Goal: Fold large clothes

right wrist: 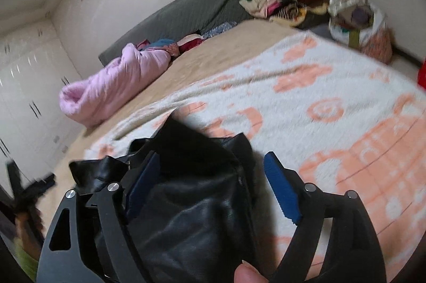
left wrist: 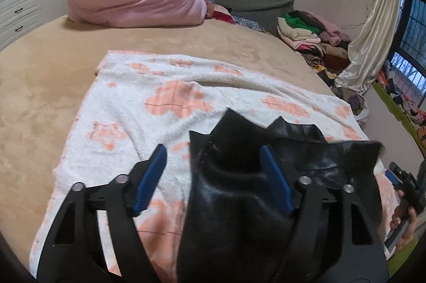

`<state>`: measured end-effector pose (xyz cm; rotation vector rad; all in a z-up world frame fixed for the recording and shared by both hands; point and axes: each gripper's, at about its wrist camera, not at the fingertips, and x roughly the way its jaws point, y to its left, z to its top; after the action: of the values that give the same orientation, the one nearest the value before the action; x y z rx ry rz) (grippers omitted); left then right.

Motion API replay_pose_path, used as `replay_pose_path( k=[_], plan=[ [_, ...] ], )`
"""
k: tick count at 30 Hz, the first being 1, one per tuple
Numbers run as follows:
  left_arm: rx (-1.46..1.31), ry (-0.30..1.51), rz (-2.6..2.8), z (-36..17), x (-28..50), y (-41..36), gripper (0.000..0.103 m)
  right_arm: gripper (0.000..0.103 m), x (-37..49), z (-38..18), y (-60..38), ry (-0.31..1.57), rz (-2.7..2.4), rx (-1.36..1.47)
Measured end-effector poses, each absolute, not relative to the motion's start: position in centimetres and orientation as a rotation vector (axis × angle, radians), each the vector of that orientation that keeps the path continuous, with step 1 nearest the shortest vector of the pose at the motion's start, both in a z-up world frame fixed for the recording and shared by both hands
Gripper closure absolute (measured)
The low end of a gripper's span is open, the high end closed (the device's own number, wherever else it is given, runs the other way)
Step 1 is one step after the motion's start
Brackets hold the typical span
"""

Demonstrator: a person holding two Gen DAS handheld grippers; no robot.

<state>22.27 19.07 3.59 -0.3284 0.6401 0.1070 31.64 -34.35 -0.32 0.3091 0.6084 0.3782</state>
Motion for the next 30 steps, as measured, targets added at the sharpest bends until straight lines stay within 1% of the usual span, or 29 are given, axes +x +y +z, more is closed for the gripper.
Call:
replay_pose_path(
  k=[3,4,5,6,9,10,11,12,13,14,15,17,20,23,26,30],
  plan=[
    [-0.308,0.691,0.115,2.0,23.4,19.1,0.035,0.024,31.9,-0.2,-32.4,0.611,0.331,0.166],
    [-0.311,0.714,0.107,1.4,23.7,19.1,0.033,0.024,32.1,-0.4,-31.9,0.617,0.316,0.127],
    [-0.313,0.743,0.097,0.6,24.2,19.0,0.029,0.024,32.4,-0.6,-31.2,0.628,0.302,0.079],
    [-0.312,0.768,0.089,-0.2,24.7,18.9,0.029,0.024,32.7,-1.2,-30.4,0.648,0.292,0.027],
    [-0.287,0.793,0.074,-1.7,25.3,18.0,0.030,0.025,33.8,-2.6,-29.3,0.688,0.281,-0.050],
    [-0.267,0.788,0.082,-1.8,25.3,17.7,0.033,0.026,34.0,-2.9,-29.0,0.692,0.283,-0.061],
    [-0.231,0.776,0.093,-1.7,25.3,17.2,0.054,0.034,34.4,-3.2,-28.8,0.696,0.288,-0.067],
    [-0.198,0.767,0.105,-1.6,25.3,16.9,0.079,0.051,34.8,-3.4,-28.6,0.702,0.301,-0.067],
    [-0.166,0.755,0.133,-1.4,25.1,16.6,0.082,0.057,35.1,-3.6,-28.3,0.708,0.313,-0.066],
    [-0.161,0.748,0.139,-1.3,25.0,16.6,0.090,0.073,35.2,-3.7,-28.2,0.711,0.311,-0.073],
    [-0.168,0.738,0.137,-1.1,24.8,16.8,0.093,0.093,35.3,-3.7,-28.0,0.706,0.297,-0.085],
    [-0.205,0.687,0.136,0.1,24.1,17.5,0.096,0.098,35.0,-3.0,-28.2,0.680,0.298,-0.046],
    [-0.268,0.614,0.088,2.6,23.4,18.6,0.096,0.099,34.3,-0.2,-29.6,0.600,0.323,0.070],
    [-0.234,0.570,0.103,4.1,23.7,17.9,0.096,0.099,34.4,1.7,-30.9,0.536,0.328,0.161],
    [-0.238,0.577,0.116,3.5,24.8,18.1,0.096,0.099,35.7,0.9,-30.9,0.552,0.294,0.161],
    [-0.232,0.655,0.138,0.8,27.0,18.1,0.096,0.099,37.0,-1.4,-30.1,0.623,0.252,0.132]
  ],
)
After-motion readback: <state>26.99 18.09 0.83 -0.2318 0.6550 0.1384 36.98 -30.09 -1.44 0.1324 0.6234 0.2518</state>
